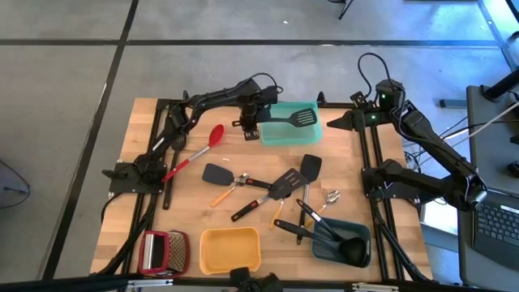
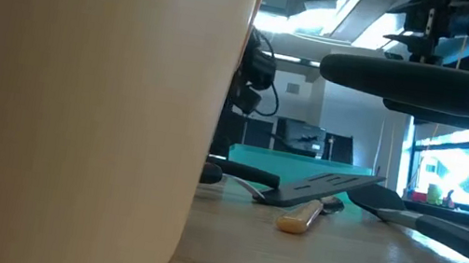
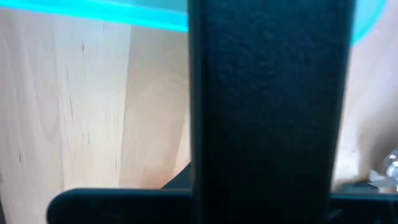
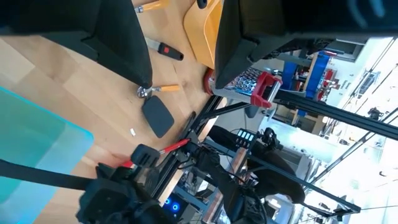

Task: Pick & Place Kitchen Items
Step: Put the black spatula into the green bin

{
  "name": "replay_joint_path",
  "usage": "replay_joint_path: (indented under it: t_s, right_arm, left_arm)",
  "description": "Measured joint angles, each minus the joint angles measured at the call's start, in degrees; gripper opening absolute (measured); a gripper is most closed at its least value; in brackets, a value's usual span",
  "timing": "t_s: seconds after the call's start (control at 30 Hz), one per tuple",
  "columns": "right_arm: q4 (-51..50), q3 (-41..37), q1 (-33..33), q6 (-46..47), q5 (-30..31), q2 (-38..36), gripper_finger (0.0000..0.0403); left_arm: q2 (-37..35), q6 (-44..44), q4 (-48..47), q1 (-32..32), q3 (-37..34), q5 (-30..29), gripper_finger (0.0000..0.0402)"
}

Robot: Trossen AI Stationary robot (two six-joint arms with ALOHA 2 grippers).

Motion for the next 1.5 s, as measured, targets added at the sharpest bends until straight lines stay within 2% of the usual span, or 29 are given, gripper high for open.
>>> replay_joint_path:
  t_s: [0.27,0.8,1.03,1.2,1.33,1.5]
  right_arm:
    - [0.05,0.00,0.02,0.00,0.09,0.00,0.0177]
    - [-0.18,0.00,0.04,-0.02,1.31,0.15,0.0177]
    - [-12.59,0.00,0.00,-2.89,14.95,5.50,0.0177]
    - [-13.14,0.00,-0.31,-5.96,16.40,13.44,0.0177]
    - [-11.19,0.00,-0.74,-6.73,20.11,19.39,0.0177]
    - [-11.81,-0.01,-2.85,-9.33,22.90,22.79,0.0177]
  left_arm:
    - [2.46,1.53,1.39,-0.09,0.00,0.00,0.0018]
    - [2.54,2.17,4.71,-0.02,0.00,-1.10,0.0023]
    - [2.56,2.48,4.35,0.00,0.00,-2.60,0.0020]
    - [2.56,2.47,4.02,-0.04,0.00,-2.62,0.0022]
    - [2.56,2.47,3.97,-0.17,0.00,-2.64,0.0022]
    - [2.56,2.47,3.48,-0.24,0.00,-2.64,0.0020]
